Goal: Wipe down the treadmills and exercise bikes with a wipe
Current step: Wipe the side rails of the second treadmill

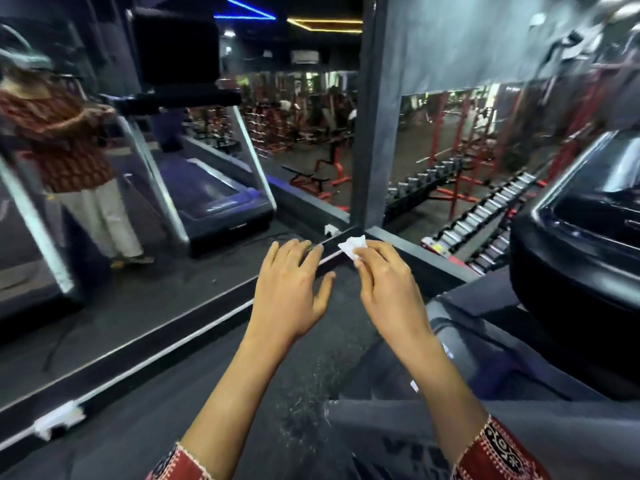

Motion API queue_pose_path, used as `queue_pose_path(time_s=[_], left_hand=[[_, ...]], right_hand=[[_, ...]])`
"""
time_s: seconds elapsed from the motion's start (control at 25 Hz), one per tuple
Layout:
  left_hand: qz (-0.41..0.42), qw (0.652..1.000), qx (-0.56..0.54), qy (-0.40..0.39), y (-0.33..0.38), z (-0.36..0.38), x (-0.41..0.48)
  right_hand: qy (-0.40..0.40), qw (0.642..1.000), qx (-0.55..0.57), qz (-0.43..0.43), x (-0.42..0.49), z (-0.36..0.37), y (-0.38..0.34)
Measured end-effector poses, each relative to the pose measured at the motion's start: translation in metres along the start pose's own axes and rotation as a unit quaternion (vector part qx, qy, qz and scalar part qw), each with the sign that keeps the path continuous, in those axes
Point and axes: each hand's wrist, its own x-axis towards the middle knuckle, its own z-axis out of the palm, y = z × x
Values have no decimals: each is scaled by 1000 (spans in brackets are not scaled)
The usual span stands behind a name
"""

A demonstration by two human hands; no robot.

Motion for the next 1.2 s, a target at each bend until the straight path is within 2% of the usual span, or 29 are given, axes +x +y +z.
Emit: queue_pose_path(time_s=[0.32,0.64,0.8,0.96,1.08,1.2], left_hand=[[114,984,-136,18,18,64,60],[256,908,-332,13,72,98,106],[340,851,-401,-2,83,108,116],[389,796,-463,2,94,116,131],[396,772,-497,-14,110,120,140],[402,755,-516,-40,123,129,144]], right_hand=[[93,988,-113,55,22,-14,34],[195,935,-263,136,9,-44,26],[269,887,-336,166,-4,-43,12],[343,801,-450,196,-8,-57,11],[334,750,-521,235,-7,-79,36],[272,733,-576,240,12,-75,58]])
